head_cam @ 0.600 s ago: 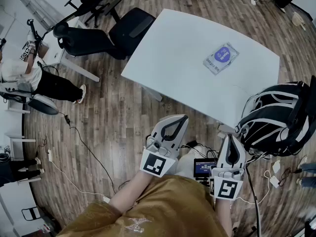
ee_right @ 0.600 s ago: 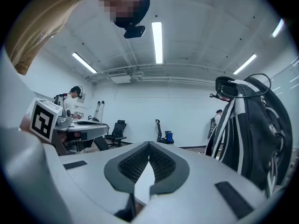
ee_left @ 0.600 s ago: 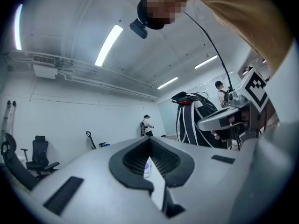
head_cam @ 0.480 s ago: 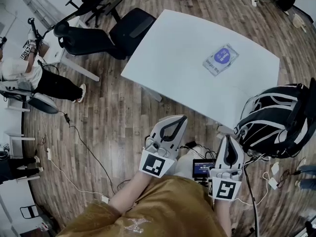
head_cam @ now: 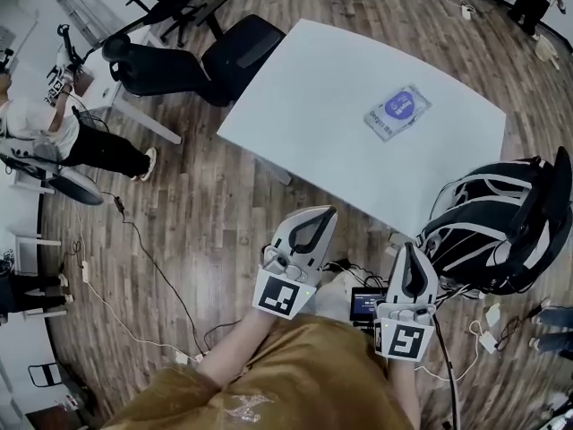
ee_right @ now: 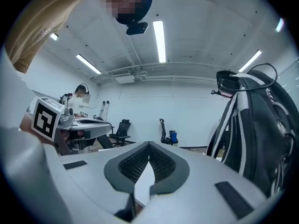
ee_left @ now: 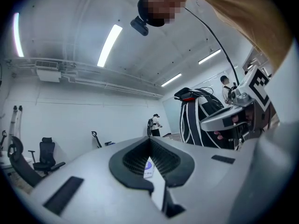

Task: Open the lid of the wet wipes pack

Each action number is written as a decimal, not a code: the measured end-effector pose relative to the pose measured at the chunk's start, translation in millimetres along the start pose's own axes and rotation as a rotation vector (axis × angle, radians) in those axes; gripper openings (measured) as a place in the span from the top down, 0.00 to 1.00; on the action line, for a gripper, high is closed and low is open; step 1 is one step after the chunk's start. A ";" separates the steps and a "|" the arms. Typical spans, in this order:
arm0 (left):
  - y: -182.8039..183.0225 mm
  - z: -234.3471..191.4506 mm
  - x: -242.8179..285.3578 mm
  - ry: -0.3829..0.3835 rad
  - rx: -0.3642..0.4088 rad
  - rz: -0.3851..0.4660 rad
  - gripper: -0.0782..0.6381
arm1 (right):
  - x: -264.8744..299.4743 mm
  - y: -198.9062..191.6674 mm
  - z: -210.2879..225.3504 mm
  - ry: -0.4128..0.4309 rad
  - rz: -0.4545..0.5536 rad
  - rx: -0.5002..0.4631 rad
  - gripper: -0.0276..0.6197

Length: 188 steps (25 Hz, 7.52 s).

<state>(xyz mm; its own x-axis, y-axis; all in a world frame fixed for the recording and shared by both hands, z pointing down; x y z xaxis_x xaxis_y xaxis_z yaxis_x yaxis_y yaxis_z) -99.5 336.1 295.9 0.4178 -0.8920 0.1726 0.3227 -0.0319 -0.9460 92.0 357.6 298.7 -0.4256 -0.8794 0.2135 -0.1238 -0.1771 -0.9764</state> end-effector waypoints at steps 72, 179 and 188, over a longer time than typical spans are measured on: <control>-83.7 -119.6 308.5 -0.214 -0.178 -0.198 0.89 | 241.8 3.5 101.9 -0.383 -0.161 0.038 0.95; -204.7 -38.5 196.1 -0.606 -1.022 -0.852 0.86 | 269.2 -64.9 118.3 -0.125 -0.415 0.328 0.94; -193.8 -36.2 190.3 -0.656 -0.739 -0.798 0.79 | 274.5 -83.6 103.2 -0.044 -0.512 0.389 0.94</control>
<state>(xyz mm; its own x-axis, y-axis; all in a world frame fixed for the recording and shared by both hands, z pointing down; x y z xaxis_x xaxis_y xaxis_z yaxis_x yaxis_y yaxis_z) -113.2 156.2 502.2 0.7352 -0.1262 0.6660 0.2172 -0.8869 -0.4077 78.1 85.4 435.4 -0.3603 -0.6568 0.6624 0.0365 -0.7195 -0.6936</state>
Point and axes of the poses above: the fingertips, and each gripper's own axes: x forward along the fingers, z to its right, y out of its top, the point moved 6 cm from there along -x, backward along the fingers, and after that the axes turned 9 degrees about -z, right-handed, at the moved point
